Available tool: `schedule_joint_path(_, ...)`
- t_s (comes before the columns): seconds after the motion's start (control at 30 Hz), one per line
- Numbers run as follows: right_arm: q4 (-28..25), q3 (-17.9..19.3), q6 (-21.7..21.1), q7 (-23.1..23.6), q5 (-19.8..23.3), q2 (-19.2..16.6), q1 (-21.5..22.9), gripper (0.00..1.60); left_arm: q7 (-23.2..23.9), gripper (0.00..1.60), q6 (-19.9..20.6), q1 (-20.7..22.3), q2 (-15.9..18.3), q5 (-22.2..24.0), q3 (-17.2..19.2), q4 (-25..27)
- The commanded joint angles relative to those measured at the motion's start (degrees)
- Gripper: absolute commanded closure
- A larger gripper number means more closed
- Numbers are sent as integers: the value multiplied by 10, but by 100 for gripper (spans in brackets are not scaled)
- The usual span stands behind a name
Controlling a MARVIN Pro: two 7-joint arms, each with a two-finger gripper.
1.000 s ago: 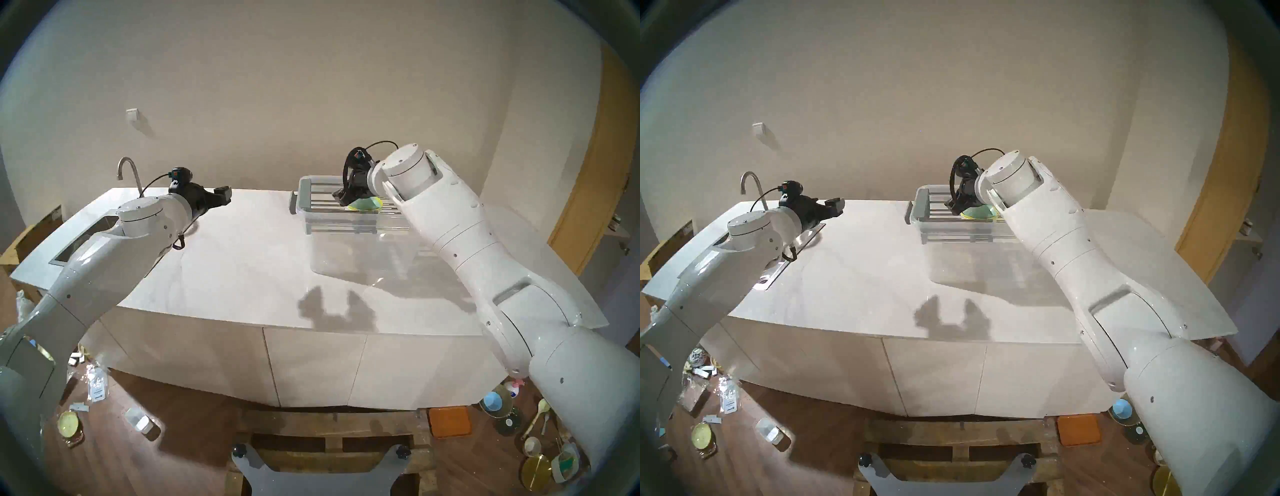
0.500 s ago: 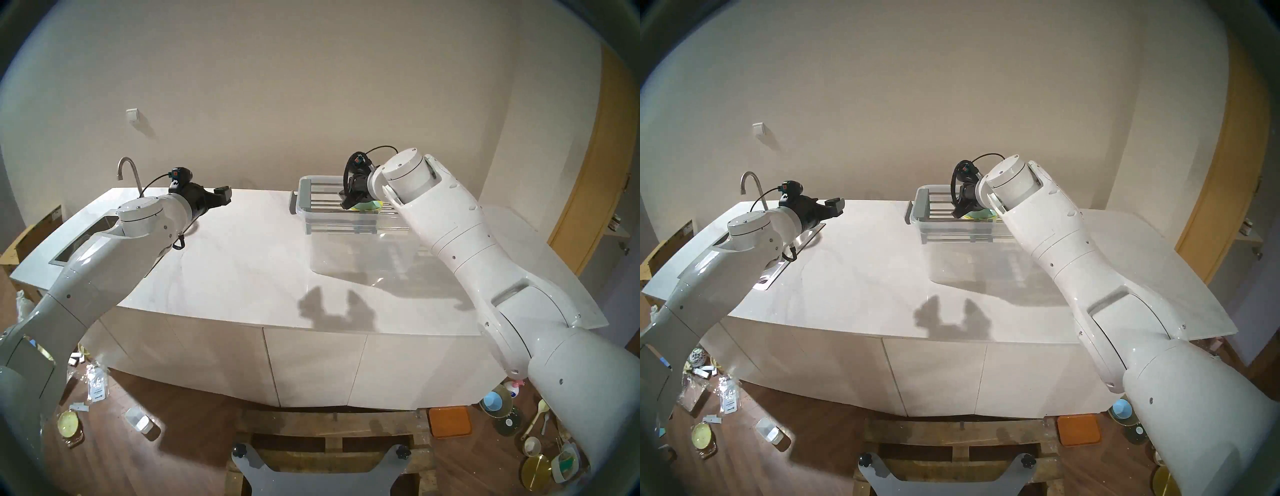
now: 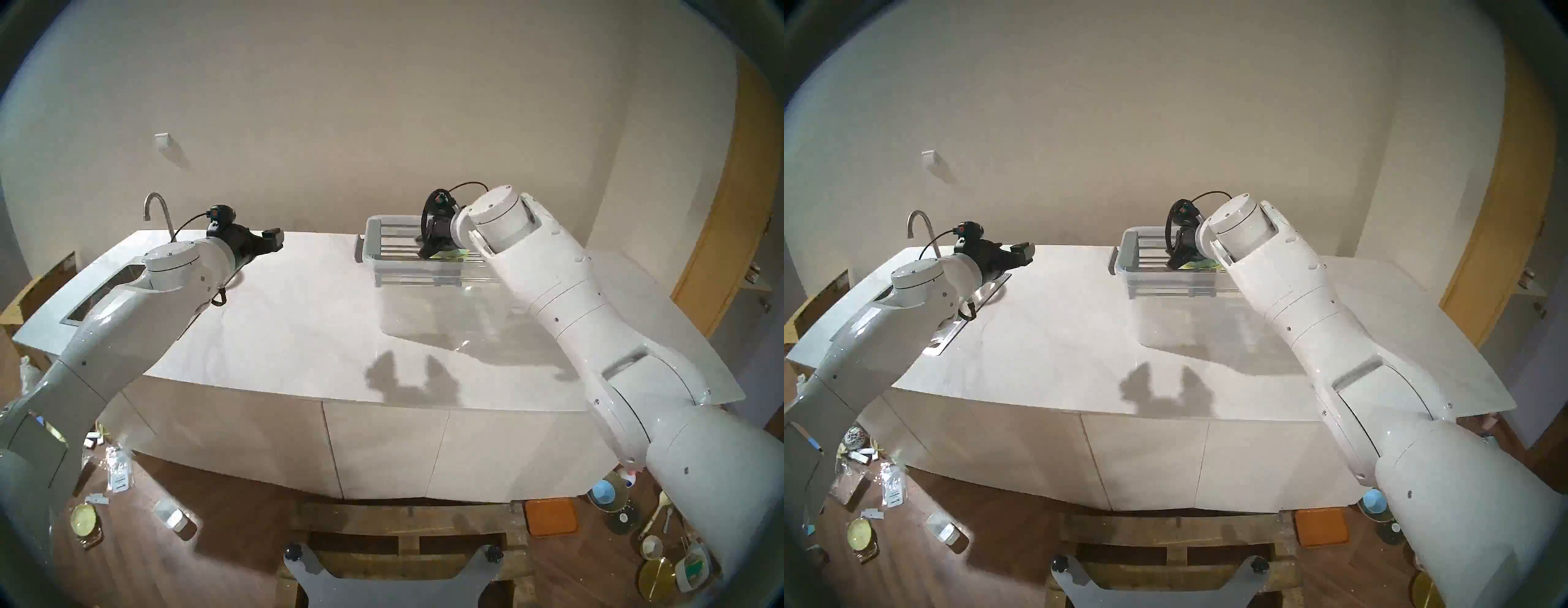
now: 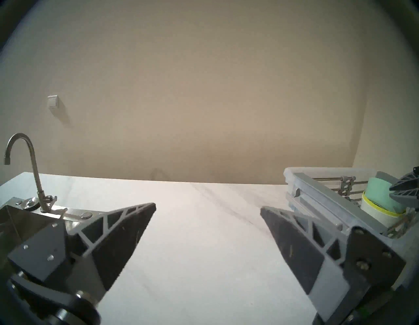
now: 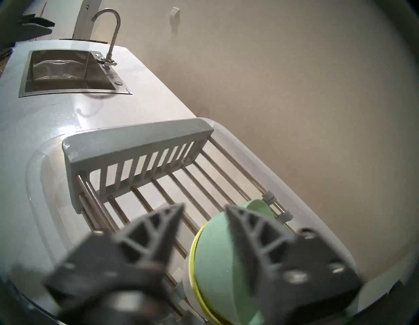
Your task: Place the plate or bowl neatly into the plate slot of the drying rack
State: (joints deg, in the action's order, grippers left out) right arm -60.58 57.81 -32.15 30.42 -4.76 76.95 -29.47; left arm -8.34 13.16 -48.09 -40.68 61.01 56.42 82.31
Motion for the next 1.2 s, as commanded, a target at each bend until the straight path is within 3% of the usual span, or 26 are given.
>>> schedule_joint_path(0.0,-25,10,-3,-1,1,-1,23,0,4,0,-4,18,1,0,11,9)
schedule_joint_path(0.3,-34,13,-12,-2,-5,-11,20,0,4,0,-4,18,1,1,11,9)
schedule_joint_path(1.0,47,21,16,-8,-11,-4,37,0,5,0,-4,18,1,1,11,9)
schedule_joint_path(1.07,49,21,17,-6,-11,-4,38,8,4,0,-4,18,1,1,11,9)
schedule_joint_path(1.1,49,21,17,-6,-11,-4,38,40,4,0,-4,18,1,1,11,9)
schedule_joint_path(1.13,50,22,17,-4,-10,-5,38,40,4,0,-4,18,1,1,11,9)
schedule_joint_path(1.17,50,22,17,-3,-10,-5,38,74,4,0,-4,18,1,1,11,9)
